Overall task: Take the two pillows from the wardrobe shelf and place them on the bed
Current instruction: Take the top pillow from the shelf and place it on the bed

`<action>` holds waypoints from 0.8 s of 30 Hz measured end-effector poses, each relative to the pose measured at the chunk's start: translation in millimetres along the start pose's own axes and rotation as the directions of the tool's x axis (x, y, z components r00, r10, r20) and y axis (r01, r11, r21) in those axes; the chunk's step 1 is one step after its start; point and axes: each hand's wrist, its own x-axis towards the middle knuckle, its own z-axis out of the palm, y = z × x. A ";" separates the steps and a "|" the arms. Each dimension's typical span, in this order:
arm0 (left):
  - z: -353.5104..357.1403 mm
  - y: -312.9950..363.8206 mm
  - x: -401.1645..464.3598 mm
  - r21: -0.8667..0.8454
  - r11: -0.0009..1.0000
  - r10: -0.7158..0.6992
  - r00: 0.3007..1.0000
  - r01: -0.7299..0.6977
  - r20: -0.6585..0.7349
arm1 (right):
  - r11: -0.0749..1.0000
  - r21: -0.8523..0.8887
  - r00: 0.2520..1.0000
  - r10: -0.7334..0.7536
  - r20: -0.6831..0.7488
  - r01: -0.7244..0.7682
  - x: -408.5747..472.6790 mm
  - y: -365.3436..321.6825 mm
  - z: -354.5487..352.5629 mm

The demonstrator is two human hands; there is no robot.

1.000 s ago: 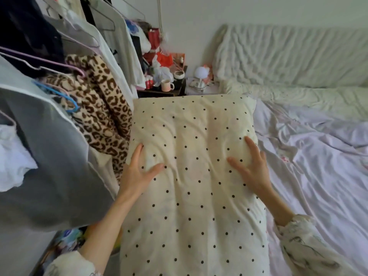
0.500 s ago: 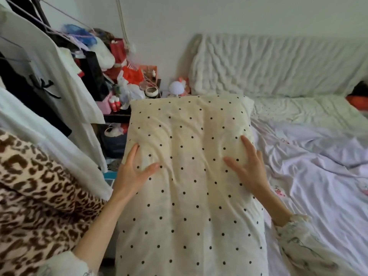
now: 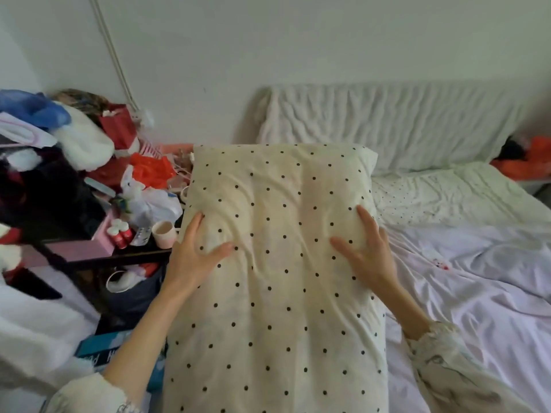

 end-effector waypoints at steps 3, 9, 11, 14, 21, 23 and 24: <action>12.2 -7.6 59.2 -0.006 1.000 0.010 0.999 -0.010 0.030 | 1.000 -0.006 0.999 0.031 -0.013 -0.031 48.3 2.7 20.1; 51.1 -22.7 182.4 0.022 1.000 -0.017 0.997 0.016 0.071 | 0.998 0.001 0.998 0.067 -0.003 -0.067 161.2 18.8 61.1; 67.7 -21.2 226.2 0.026 1.000 -0.015 0.997 0.013 0.076 | 0.998 0.023 0.998 0.065 -0.014 -0.065 203.7 23.1 71.9; 91.8 -8.1 290.2 0.013 1.000 0.001 0.995 -0.002 0.102 | 0.995 0.038 0.995 0.096 -0.037 -0.094 264.3 26.3 78.9; 138.4 16.5 410.4 0.037 0.999 0.021 0.980 -0.029 0.198 | 0.986 0.021 0.982 0.166 -0.090 -0.165 370.4 33.7 83.5; 155.0 18.3 440.4 0.058 0.998 0.020 0.973 -0.034 0.230 | 0.982 0.034 0.975 0.191 -0.118 -0.188 391.6 40.4 85.4; 164.3 19.2 456.1 0.071 0.997 0.011 0.969 -0.029 0.245 | 0.979 0.037 0.969 0.205 -0.137 -0.202 402.4 45.4 86.5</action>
